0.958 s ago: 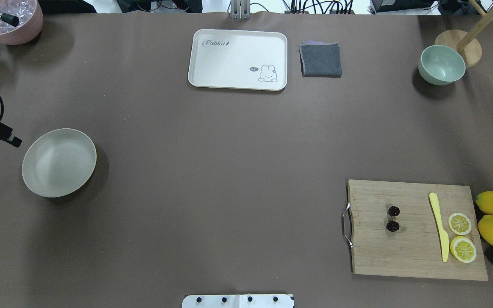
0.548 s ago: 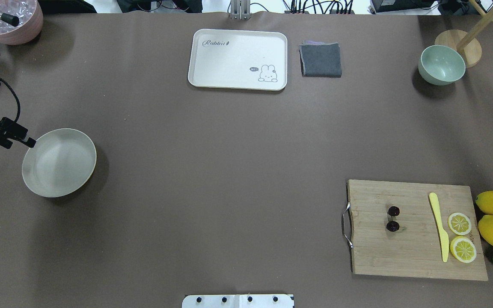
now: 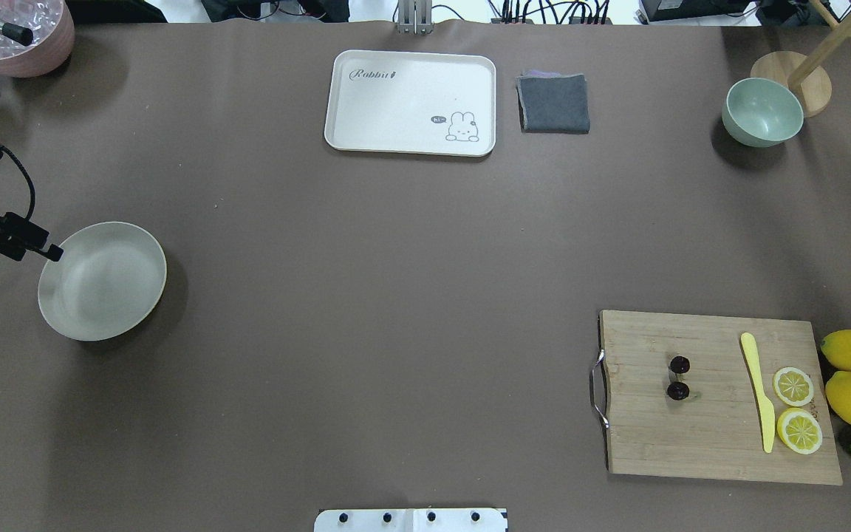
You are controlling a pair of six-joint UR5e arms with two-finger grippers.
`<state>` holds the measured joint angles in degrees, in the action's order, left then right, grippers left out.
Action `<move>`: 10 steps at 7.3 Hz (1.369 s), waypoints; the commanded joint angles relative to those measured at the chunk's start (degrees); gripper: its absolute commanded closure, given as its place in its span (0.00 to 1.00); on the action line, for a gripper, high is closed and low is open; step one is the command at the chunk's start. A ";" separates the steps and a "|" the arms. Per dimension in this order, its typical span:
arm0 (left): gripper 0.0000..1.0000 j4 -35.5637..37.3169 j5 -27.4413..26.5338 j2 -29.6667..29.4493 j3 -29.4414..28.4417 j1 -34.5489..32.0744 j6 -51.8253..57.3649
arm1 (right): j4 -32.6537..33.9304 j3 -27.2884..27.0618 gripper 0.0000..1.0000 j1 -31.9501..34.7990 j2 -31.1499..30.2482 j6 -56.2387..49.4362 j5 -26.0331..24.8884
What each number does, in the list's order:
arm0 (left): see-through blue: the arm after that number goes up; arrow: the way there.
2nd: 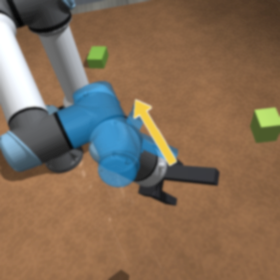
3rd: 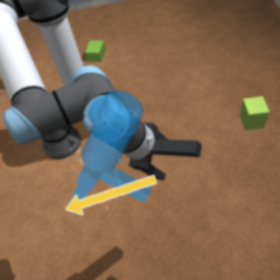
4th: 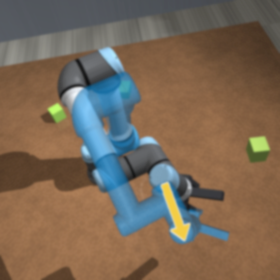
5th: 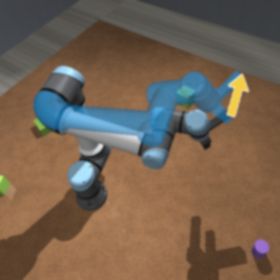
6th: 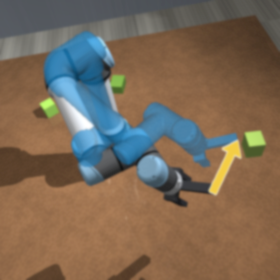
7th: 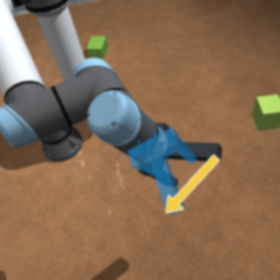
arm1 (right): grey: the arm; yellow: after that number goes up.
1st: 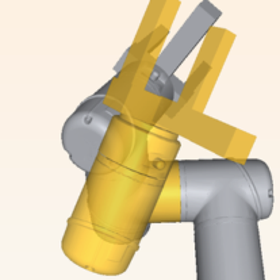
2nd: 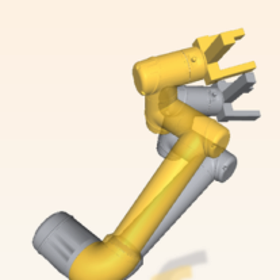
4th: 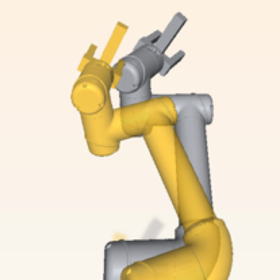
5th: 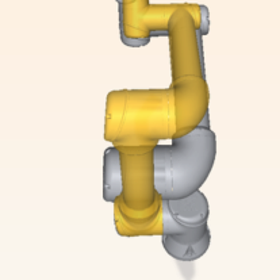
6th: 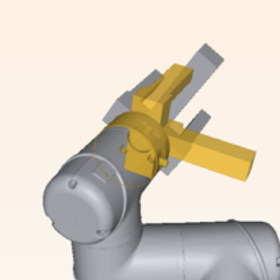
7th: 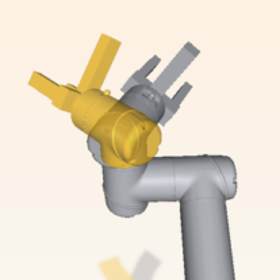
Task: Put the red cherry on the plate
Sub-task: 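Lower the left gripper to the rim of the white plate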
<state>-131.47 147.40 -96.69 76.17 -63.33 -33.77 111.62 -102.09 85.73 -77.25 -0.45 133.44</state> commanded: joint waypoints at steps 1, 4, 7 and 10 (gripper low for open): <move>0.19 -1.68 -0.88 0.37 -0.14 0.05 -1.03 | 0.00 0.05 0.00 -0.12 0.00 -0.07 0.07; 0.34 -5.62 -6.49 0.37 -0.06 3.90 -5.24 | 0.00 0.05 0.00 -0.47 0.17 0.01 0.16; 1.00 -6.42 -6.42 0.54 0.65 4.36 -5.60 | 0.00 0.05 0.00 -0.82 0.44 0.10 0.07; 1.00 -8.27 -5.98 1.60 0.82 4.36 -6.74 | -0.09 -0.39 0.00 -1.44 0.79 2.38 0.07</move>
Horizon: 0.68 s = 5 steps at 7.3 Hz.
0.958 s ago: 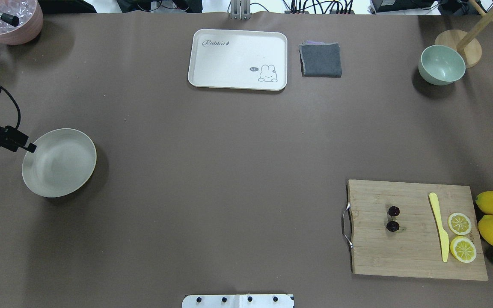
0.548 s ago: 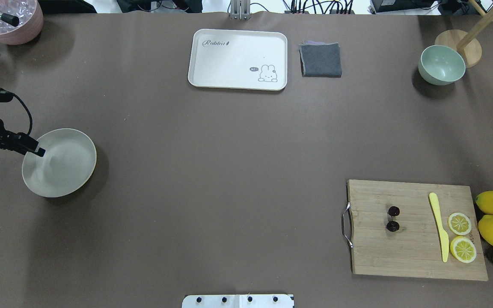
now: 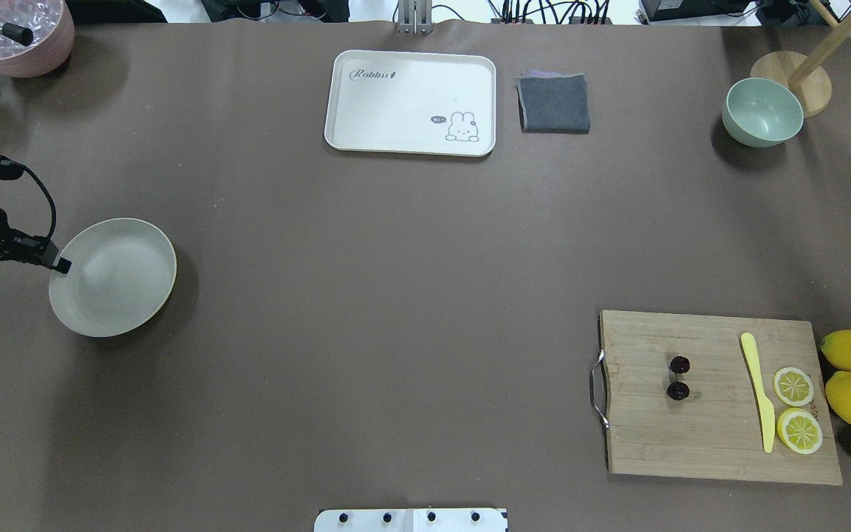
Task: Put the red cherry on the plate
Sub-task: 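Lower the left gripper to the rim of the white plate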
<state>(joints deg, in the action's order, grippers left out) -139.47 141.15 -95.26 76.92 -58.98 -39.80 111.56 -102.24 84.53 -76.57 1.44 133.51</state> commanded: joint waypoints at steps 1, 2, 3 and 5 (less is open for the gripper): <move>1.00 -0.19 0.35 0.16 0.07 0.01 -0.54 | -0.03 -0.24 0.00 -0.42 0.11 0.58 0.00; 1.00 0.07 0.52 -0.28 0.07 0.01 -0.54 | -0.03 -0.16 0.00 -0.86 0.19 0.49 0.00; 1.00 0.51 3.57 -0.54 0.15 -0.52 -0.10 | -0.03 -0.16 0.00 -0.86 0.28 0.49 0.00; 1.00 1.56 5.27 -3.51 0.24 -0.96 -2.63 | -0.03 0.11 0.00 -0.86 0.54 0.49 -0.09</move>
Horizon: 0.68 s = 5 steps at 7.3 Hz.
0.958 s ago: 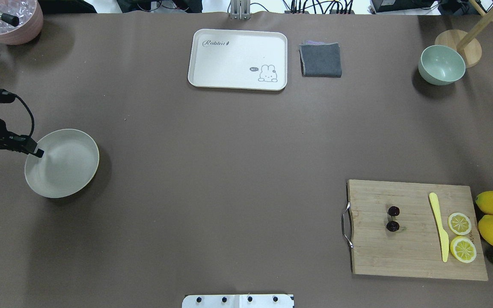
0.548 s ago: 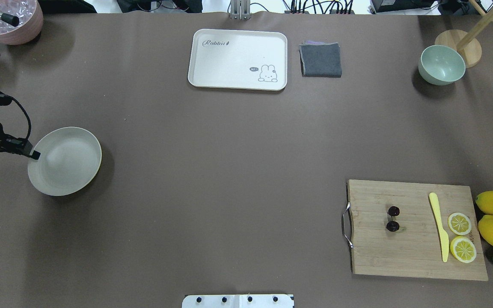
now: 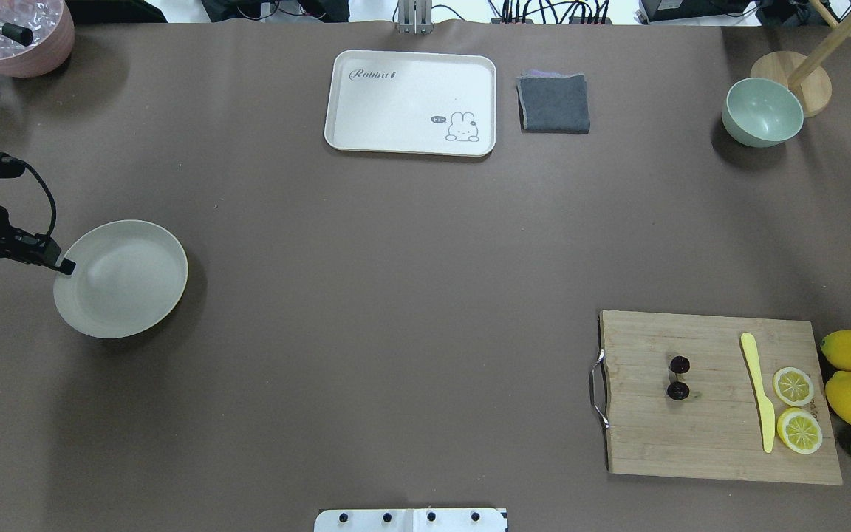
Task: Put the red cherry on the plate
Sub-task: 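Lower the left gripper to the rim of the white plate, then push the white plate with the left gripper toward the table center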
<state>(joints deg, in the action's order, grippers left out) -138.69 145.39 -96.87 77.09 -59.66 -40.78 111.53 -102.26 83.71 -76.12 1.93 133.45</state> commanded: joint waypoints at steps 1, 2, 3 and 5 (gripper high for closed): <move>1.00 3.06 1.64 -5.22 0.68 -0.20 -3.93 | 0.00 0.22 0.00 -0.13 0.19 0.52 -0.03; 1.00 5.43 2.61 -8.30 1.73 -0.19 -7.43 | 0.00 0.22 0.00 -0.56 0.19 1.57 -0.03; 1.00 6.23 4.53 -12.33 2.27 0.15 -14.08 | -0.17 0.30 0.00 -0.83 0.19 2.02 0.06; 1.00 6.50 4.46 -20.16 2.27 2.60 -24.91 | -2.80 0.04 0.00 -1.97 0.19 6.13 0.15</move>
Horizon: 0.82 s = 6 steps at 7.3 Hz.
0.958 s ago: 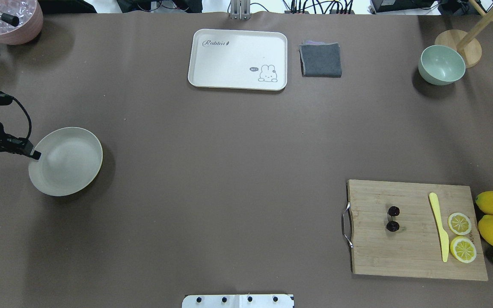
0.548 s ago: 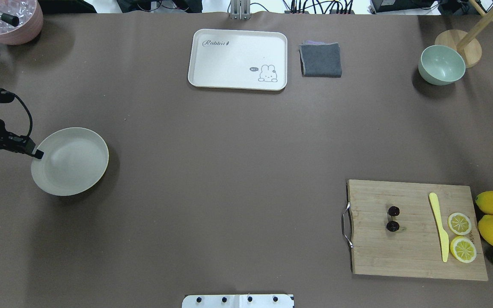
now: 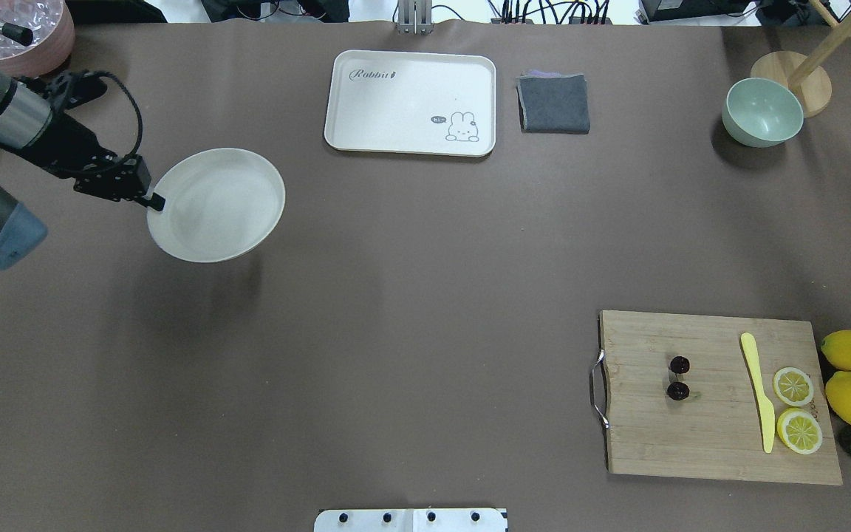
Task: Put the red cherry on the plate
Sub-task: 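Push the white plate with the left gripper toward the table center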
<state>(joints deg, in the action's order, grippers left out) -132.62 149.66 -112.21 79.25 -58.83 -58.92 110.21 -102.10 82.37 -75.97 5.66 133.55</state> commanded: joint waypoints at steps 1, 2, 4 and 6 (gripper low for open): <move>1.00 0.43 -0.59 -6.51 0.64 2.75 -9.43 | -2.02 -0.03 0.00 -1.24 0.03 2.86 0.04; 1.00 0.78 -2.33 -8.45 0.91 4.50 -12.24 | -2.02 -0.03 0.00 -1.94 0.03 3.65 0.04; 1.00 5.68 -7.42 -13.02 1.52 7.75 -14.46 | -2.02 0.15 0.00 -2.39 0.47 3.75 -0.04; 1.00 7.72 -15.66 -13.65 1.70 13.71 -14.55 | -2.02 -0.11 0.00 -2.47 0.65 4.53 0.13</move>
<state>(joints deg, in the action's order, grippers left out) -126.23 138.99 -125.27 80.83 -48.63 -73.24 108.20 -102.07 79.99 -75.41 9.73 133.59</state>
